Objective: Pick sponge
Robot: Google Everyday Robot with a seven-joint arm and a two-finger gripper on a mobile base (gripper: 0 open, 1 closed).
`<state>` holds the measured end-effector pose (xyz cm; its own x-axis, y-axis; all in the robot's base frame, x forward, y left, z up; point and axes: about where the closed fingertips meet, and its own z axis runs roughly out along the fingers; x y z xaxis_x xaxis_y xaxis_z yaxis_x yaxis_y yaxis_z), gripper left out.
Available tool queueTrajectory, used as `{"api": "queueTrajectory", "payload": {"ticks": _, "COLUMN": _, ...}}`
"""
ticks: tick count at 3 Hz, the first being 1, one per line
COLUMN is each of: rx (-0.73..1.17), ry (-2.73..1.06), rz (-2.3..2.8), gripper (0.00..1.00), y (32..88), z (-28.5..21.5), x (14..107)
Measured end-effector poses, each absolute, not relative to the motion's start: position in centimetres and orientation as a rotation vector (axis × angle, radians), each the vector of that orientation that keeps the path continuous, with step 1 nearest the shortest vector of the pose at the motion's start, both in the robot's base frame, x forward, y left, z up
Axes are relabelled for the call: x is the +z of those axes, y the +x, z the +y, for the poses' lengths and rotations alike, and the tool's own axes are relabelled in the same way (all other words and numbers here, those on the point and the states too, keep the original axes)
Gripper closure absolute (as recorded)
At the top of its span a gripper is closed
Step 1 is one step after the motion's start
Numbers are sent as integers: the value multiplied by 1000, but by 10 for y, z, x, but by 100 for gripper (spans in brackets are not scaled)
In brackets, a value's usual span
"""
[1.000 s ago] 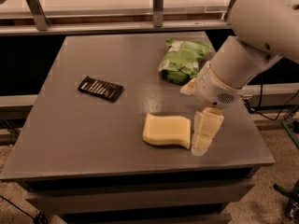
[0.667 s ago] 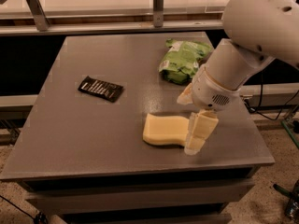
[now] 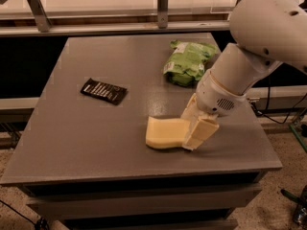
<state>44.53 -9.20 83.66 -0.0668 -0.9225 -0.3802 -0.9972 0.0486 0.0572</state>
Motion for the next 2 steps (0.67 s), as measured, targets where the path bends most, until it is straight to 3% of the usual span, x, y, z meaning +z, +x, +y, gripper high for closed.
{"api": "queueTrajectory", "payload": {"ticks": 1, "rx": 456, "ry": -1909, "rz": 2066, "gripper": 87, "y": 448, "z": -97, "x": 849}}
{"api": "queueTrajectory", "payload": {"ticks": 2, "rx": 427, "ry": -1858, "rz": 2035, "gripper": 100, "y": 450, "z": -105, "x": 876}}
